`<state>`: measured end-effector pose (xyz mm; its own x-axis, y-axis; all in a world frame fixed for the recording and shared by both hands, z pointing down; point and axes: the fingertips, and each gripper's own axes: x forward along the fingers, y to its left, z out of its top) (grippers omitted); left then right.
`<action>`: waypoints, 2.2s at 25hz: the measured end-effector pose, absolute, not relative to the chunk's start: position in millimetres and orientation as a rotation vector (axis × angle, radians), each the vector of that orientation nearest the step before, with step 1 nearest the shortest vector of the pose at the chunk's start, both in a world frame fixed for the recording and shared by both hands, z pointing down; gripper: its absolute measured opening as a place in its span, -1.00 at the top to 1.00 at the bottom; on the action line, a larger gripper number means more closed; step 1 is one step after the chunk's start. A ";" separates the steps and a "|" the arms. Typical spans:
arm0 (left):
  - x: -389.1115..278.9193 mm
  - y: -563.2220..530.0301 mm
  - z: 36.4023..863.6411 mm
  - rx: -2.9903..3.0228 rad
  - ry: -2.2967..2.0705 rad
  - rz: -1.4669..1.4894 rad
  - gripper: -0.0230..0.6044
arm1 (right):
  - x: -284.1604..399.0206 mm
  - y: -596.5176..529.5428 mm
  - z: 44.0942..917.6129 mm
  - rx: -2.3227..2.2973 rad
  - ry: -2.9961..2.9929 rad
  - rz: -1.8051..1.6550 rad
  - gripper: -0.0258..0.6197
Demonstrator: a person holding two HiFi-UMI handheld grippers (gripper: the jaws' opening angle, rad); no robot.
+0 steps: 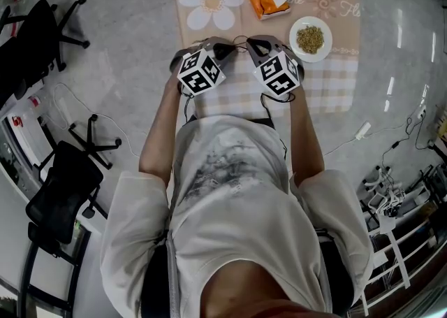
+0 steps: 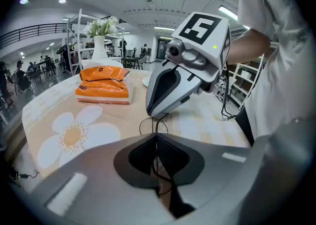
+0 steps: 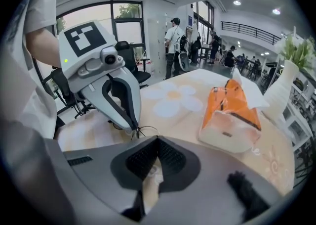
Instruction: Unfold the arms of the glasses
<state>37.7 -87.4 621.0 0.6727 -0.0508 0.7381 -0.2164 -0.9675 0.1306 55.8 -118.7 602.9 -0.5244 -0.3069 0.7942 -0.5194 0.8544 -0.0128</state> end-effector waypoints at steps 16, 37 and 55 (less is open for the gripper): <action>38.8 -89.2 615.7 2.721 -0.257 1.137 0.90 | 53.4 -116.9 612.7 0.517 -2.108 0.220 0.87; 38.5 -79.6 602.3 2.777 -0.252 1.054 0.90 | 51.5 -115.6 614.4 0.511 -2.056 0.152 0.87; 38.8 -71.8 595.0 2.812 -0.236 1.024 0.90 | 50.1 -114.1 615.6 0.503 -2.029 0.117 0.87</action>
<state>38.8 -71.8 595.0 0.7561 -0.0989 0.6469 -0.1936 -0.9781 0.0767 50.1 -114.1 615.6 -0.4130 -0.3007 0.8597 -0.3972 0.9089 0.1271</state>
